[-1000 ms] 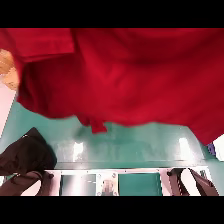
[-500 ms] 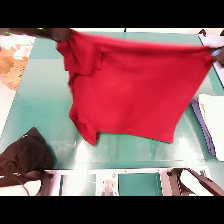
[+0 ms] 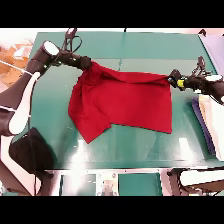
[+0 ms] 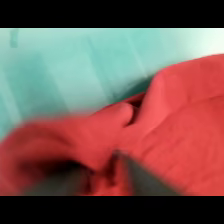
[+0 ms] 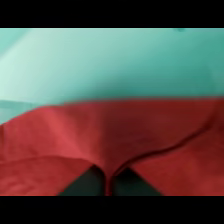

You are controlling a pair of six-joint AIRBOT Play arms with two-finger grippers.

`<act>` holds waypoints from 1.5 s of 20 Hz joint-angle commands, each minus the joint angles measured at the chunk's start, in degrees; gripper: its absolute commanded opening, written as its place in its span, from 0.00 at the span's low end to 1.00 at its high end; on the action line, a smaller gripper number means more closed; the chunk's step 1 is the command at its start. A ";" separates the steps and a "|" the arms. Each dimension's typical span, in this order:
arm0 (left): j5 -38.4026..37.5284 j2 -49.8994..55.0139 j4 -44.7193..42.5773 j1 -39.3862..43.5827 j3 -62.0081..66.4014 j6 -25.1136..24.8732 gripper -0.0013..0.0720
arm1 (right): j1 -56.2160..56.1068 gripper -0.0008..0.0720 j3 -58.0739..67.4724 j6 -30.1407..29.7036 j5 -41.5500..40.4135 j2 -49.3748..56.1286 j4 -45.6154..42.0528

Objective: Fold the shirts.

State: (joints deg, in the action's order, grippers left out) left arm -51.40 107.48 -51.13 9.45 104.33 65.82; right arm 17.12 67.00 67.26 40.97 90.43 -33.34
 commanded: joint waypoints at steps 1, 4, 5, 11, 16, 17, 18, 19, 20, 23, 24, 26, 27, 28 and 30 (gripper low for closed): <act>-4.09 1.86 0.37 -0.48 2.34 0.24 0.87 | 2.56 0.44 2.80 -0.28 6.16 3.17 0.11; -18.49 1.86 -1.33 -3.30 9.03 1.16 0.67 | 9.25 0.38 4.92 -0.22 20.55 1.79 0.13; -24.35 1.86 -2.08 -4.96 11.56 1.86 0.23 | 11.34 0.27 4.70 -0.17 24.85 0.98 -0.13; -41.16 -3.87 -2.99 -13.03 5.07 6.16 0.05 | 18.29 0.26 -6.54 1.49 33.42 -9.60 -10.91; -30.99 -21.86 -3.39 -20.13 -28.48 1.11 0.05 | 24.46 0.26 -19.91 1.25 31.34 -18.60 -12.76; -28.22 -24.96 -3.41 -22.58 -34.42 0.22 0.05 | 25.33 0.26 -21.70 1.20 30.49 -19.91 -12.76; -25.64 -27.08 -3.39 -25.35 -39.17 0.04 0.05 | 25.77 0.27 -23.30 1.20 29.73 -20.94 -12.76; -22.99 -28.02 -3.17 -28.17 -42.80 0.22 0.05 | 25.75 0.28 -24.26 1.22 29.51 -21.38 -12.74; -21.29 -27.80 -1.84 -30.12 -44.92 0.26 0.27 | 25.68 0.28 -24.96 1.22 29.53 -21.42 -12.74; -17.09 -25.73 0.96 -29.46 -47.50 0.70 0.91 | 25.68 0.29 -26.84 1.25 28.41 -21.40 -12.76; -16.39 -24.30 1.31 -27.65 -47.50 0.50 0.91 | 25.68 0.38 -27.34 1.25 27.69 -21.40 -12.79; -14.32 -20.68 1.46 -23.34 -47.50 0.57 0.91 | 25.68 0.44 -28.35 1.25 27.12 -21.35 -12.79; -12.90 -19.02 2.67 -21.68 -47.50 0.55 0.91 | 25.68 0.44 -28.70 1.25 26.91 -21.33 -12.79; -11.45 -17.64 5.01 -20.46 -47.50 0.11 0.91 | 25.68 0.44 -28.96 1.25 26.51 -21.33 -12.79; -9.35 -15.30 10.71 -18.45 -47.43 -2.69 0.91 | 25.68 0.54 -29.35 1.27 26.05 -21.33 -12.85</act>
State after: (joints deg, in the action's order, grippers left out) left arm -65.14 88.88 -46.17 -12.03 57.47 65.58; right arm 42.76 38.59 68.51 68.01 69.19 -46.09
